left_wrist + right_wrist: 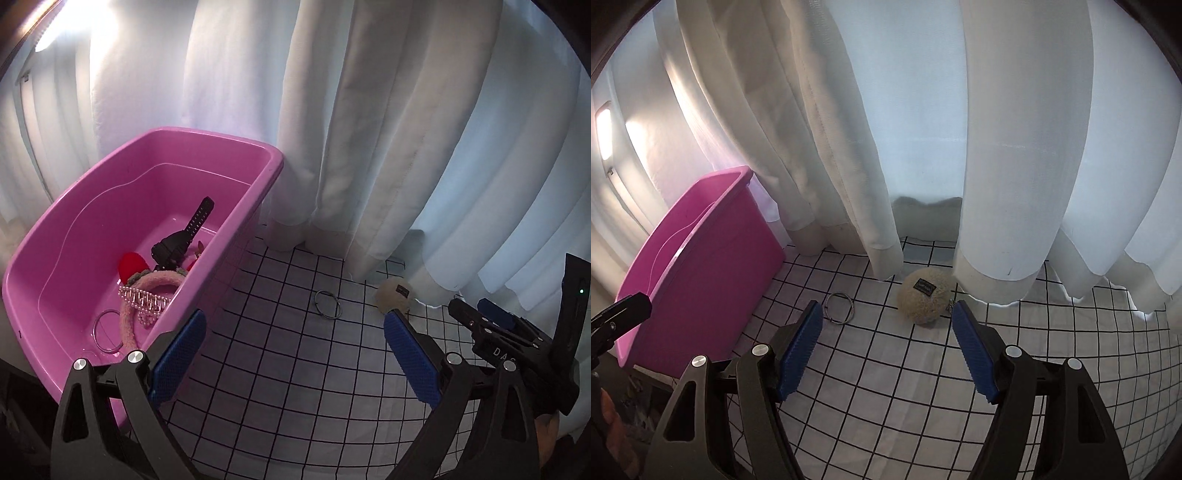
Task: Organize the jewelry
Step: 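Grasp the beige fluffy pom-pom with right tool while left tool approaches small bangle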
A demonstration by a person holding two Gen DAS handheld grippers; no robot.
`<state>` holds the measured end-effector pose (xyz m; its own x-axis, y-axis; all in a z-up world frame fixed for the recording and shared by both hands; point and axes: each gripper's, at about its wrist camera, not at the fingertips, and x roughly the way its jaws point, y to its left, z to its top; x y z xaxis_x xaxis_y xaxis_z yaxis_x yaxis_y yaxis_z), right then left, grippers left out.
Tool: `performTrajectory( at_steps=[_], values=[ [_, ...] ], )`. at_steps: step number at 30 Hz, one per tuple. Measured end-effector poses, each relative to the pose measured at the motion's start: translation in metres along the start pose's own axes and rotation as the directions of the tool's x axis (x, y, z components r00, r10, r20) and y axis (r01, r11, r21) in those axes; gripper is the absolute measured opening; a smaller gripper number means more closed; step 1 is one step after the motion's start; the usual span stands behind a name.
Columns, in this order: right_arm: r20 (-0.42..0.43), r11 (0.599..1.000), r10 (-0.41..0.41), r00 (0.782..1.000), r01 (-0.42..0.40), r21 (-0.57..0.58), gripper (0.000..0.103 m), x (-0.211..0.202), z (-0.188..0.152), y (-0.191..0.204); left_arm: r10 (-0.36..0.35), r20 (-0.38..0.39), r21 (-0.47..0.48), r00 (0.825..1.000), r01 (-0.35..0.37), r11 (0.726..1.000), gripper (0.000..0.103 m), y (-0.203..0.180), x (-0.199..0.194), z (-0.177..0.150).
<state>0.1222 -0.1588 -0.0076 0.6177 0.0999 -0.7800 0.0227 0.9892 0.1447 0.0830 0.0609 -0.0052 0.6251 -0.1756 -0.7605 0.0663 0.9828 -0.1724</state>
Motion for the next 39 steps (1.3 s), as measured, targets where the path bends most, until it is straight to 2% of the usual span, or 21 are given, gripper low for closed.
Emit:
performTrajectory(
  at_steps=[6,13,25,39],
  values=[
    [-0.019,1.000,-0.024,1.000,0.024,0.004,0.069,0.021,-0.009,-0.011,0.001,-0.068,0.062,0.998,0.004,0.998,0.095,-0.032,0.041,-0.019],
    [-0.058,0.999,-0.030,0.998,0.028,-0.039,0.069,0.066,-0.011,-0.019,0.023,-0.072,0.099,0.997,-0.016,0.995,0.095,-0.044,0.086,-0.033],
    [-0.104,0.998,-0.026,0.994,0.020,-0.061,0.069,0.130,-0.003,-0.026,0.039,-0.127,0.064,0.991,-0.031,0.997,0.095,-0.032,0.162,-0.030],
    [-0.135,0.994,-0.064,0.989,0.052,-0.092,0.069,0.165,0.000,-0.027,0.057,-0.165,0.083,0.985,-0.044,0.996,0.095,-0.028,0.214,-0.025]
  ],
)
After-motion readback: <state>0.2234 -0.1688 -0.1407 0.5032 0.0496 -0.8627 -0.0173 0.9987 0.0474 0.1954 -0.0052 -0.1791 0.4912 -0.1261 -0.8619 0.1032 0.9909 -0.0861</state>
